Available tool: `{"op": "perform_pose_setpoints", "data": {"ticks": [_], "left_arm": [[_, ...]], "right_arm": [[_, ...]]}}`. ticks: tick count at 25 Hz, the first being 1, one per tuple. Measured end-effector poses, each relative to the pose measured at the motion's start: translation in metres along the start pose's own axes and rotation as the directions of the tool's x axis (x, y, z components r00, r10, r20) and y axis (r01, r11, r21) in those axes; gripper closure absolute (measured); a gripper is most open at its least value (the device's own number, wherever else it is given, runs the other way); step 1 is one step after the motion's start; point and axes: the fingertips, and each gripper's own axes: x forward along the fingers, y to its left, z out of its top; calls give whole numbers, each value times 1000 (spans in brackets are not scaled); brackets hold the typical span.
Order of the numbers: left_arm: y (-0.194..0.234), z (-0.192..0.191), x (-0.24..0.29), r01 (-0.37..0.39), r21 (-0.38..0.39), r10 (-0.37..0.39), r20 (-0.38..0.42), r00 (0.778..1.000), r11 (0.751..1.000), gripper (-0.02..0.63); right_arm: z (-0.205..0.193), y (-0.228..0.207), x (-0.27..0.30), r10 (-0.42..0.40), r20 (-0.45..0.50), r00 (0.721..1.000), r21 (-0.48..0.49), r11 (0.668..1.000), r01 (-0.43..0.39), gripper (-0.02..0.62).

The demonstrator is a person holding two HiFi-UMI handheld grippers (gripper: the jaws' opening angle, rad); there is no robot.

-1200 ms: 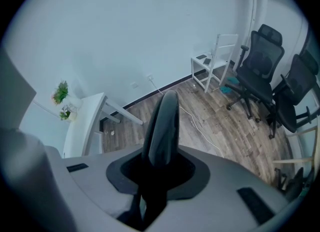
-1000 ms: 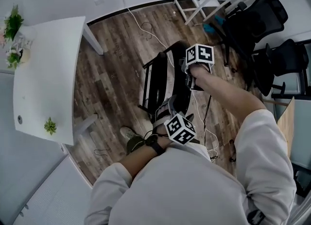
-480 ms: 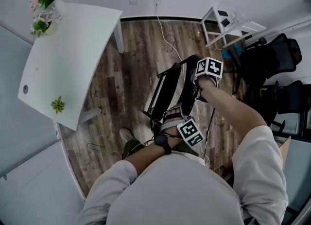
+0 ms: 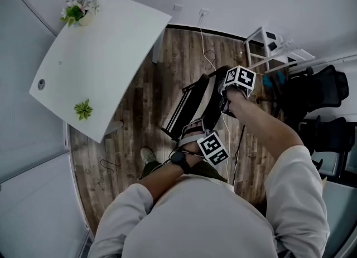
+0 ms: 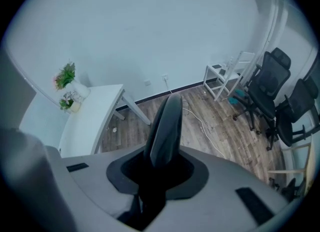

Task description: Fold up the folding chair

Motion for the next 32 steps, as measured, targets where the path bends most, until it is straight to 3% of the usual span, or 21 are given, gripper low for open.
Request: {"op": "perform_pose_setpoints", "data": {"ticks": [13, 25, 29, 32], "left_arm": [[132, -77, -41, -72, -4, 72, 1, 997, 997, 387], [230, -123, -59, -97, -75, 99, 23, 995, 992, 393], [252, -133, -64, -126, -52, 127, 13, 992, 991, 394], [270, -145, -69, -169, -83, 170, -2, 986, 982, 405]], "right_arm": [[22, 137, 30, 98, 25, 995, 91, 991, -100, 505], [53, 247, 62, 163, 62, 985, 40, 985, -166, 461], [62, 267, 67, 243, 94, 966, 59, 967, -249, 417], [65, 289, 69, 353, 118, 928, 28, 933, -359, 367]]}}
